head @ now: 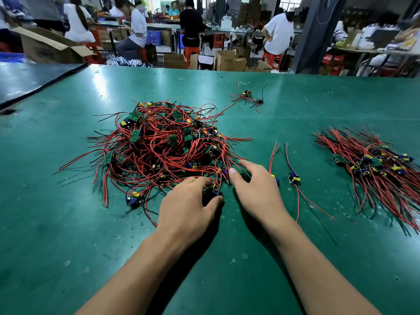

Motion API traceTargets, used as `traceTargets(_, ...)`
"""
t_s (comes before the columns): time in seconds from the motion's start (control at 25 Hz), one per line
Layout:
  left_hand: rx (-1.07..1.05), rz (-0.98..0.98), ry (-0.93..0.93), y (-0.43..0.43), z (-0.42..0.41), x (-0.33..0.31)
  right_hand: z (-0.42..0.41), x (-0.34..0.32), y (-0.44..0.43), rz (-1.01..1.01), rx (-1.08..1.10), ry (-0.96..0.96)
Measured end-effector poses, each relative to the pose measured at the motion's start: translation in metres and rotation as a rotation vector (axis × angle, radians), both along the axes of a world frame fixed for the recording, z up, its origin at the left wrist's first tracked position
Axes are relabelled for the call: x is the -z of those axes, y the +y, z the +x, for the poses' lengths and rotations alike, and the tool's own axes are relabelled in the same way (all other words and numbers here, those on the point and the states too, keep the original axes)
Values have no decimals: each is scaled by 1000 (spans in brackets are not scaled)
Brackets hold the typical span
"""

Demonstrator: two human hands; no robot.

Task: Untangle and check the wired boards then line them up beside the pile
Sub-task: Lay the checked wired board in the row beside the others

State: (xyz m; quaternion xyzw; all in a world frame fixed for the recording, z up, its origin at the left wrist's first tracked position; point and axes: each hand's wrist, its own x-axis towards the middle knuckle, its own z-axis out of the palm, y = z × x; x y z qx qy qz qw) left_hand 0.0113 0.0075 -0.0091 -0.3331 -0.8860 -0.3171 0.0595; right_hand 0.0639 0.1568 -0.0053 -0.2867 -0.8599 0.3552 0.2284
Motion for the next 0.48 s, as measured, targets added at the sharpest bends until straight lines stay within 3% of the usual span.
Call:
traceTargets(0.16, 5, 36, 13, -1, 1, -2, 3, 0, 20, -36, 78, 39)
traceTargets(0.4, 24, 303, 224, -3, 9, -11, 20, -5, 56, -38, 282, 112)
traceTargets(0.48, 58, 363, 240, -2, 9, -11, 18, -9, 47, -18, 253, 185)
